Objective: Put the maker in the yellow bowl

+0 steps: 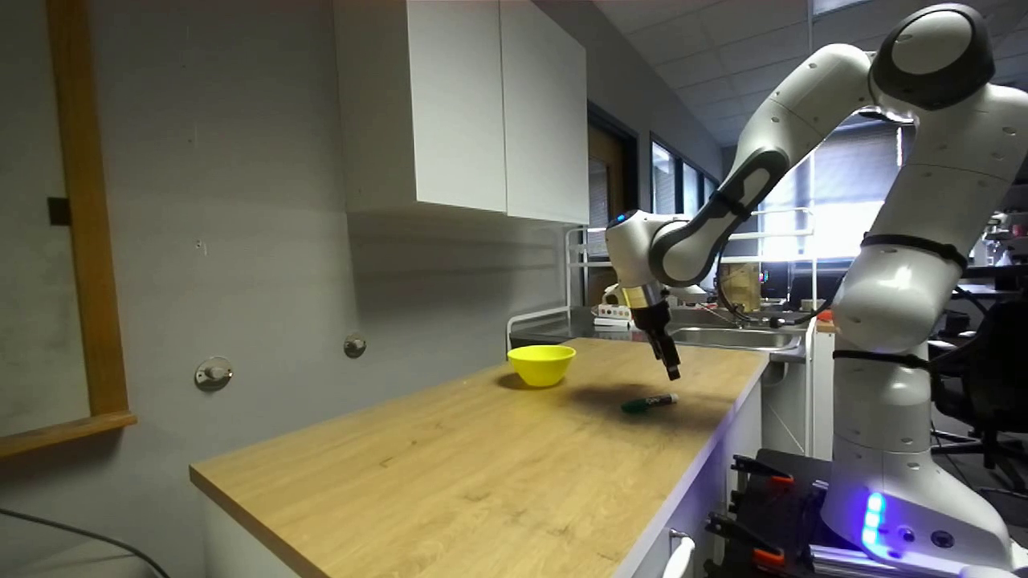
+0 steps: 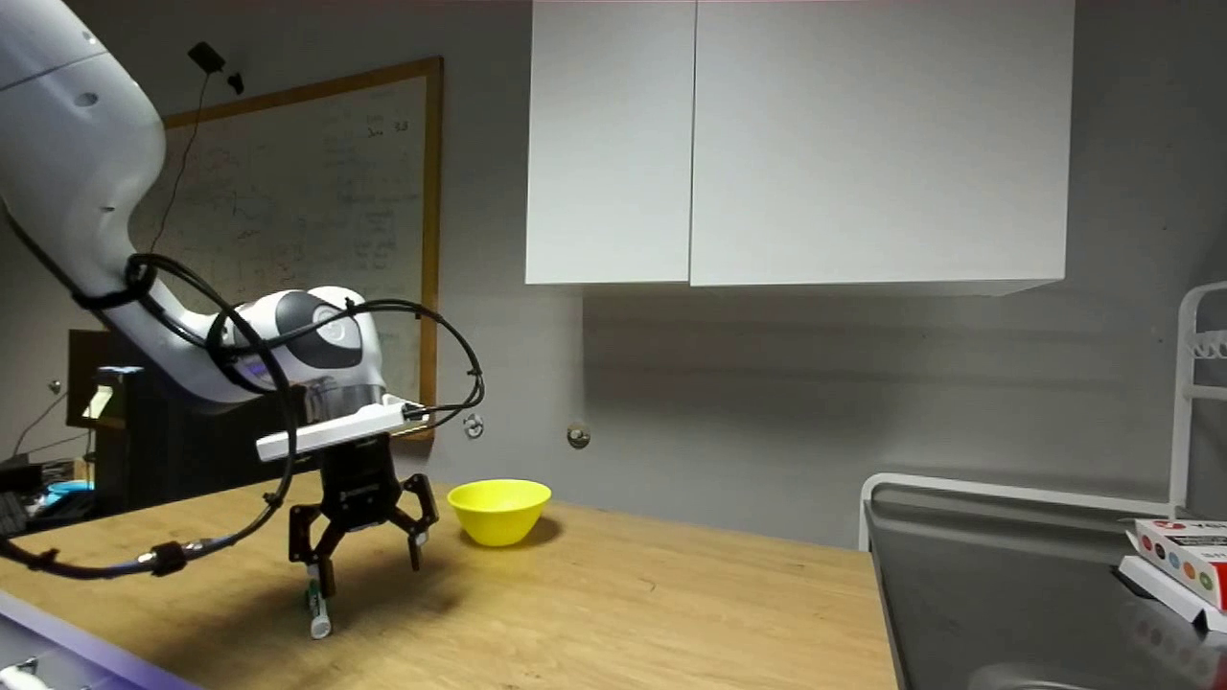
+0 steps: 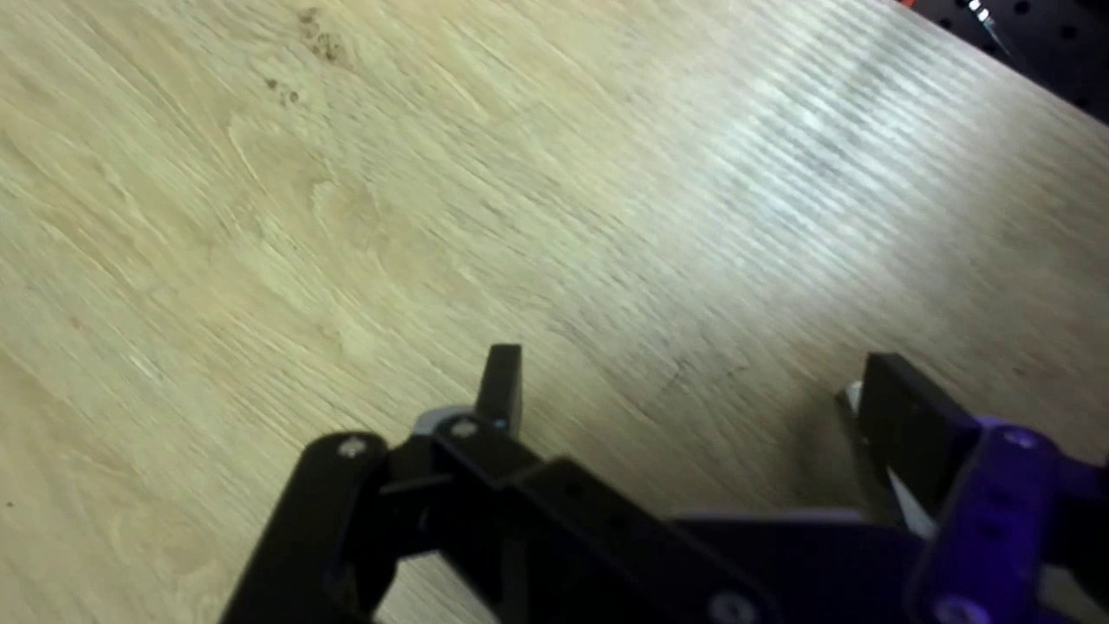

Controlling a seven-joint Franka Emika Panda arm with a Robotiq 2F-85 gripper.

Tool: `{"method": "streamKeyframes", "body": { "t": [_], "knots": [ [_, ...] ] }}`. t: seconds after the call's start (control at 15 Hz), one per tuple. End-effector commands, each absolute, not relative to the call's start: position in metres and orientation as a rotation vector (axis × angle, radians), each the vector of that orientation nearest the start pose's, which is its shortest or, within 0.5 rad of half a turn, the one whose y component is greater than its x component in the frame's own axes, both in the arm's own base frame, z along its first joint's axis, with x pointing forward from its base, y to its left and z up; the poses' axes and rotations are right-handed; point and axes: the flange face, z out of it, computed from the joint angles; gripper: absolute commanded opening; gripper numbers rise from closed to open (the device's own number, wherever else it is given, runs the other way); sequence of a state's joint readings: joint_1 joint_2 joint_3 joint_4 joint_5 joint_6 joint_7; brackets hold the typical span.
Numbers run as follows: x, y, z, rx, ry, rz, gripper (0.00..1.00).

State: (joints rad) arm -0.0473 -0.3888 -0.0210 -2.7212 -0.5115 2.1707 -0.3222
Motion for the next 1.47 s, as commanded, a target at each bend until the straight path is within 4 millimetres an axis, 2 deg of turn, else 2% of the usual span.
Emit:
{"method": "streamKeyframes", "body": {
  "t": [0.0,0.27,0.8,1.4],
  "knots": [
    [0.358,-0.033,0.334,-3.26,-1.167,0.363,1.0],
    [0.366,-0.026,0.339,-3.201,-1.239,0.332,1.0],
    [0.386,0.007,0.353,-3.049,-1.335,0.232,1.0],
    [0.402,0.008,0.321,-2.945,-1.355,0.257,1.0]
  ]
}}
